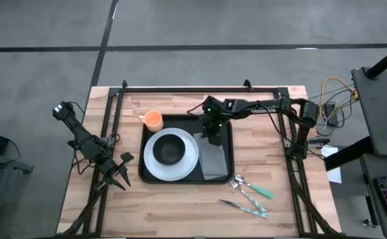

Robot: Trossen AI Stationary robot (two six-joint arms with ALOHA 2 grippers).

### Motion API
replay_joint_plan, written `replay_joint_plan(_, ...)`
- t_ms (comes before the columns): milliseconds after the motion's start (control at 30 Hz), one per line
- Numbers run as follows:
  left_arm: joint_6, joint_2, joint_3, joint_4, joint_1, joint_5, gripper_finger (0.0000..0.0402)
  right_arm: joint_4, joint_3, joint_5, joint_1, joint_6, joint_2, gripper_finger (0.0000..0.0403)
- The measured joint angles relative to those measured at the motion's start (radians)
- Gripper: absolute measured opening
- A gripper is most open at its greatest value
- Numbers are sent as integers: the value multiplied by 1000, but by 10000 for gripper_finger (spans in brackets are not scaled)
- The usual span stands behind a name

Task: Set up tray
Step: Adjust the napkin on the serving tray to fix the position

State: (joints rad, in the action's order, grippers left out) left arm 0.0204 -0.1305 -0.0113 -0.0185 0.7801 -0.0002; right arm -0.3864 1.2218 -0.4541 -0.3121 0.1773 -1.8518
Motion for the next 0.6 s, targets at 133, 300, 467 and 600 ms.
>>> replay_joint_plan(133,0,0,0,0,0,0,84,24,0,-1,7,-42,-11,24)
replay_joint_plan(300,0,0,0,0,0,0,84,25,0,0,11,-114,-13,85)
replay_joint_plan(467,0,0,0,0,0,0,84,25,-1,8,13,-145,-13,157)
replay_joint_plan(600,0,0,0,0,0,0,84,24,-1,38,13,-151,-13,206)
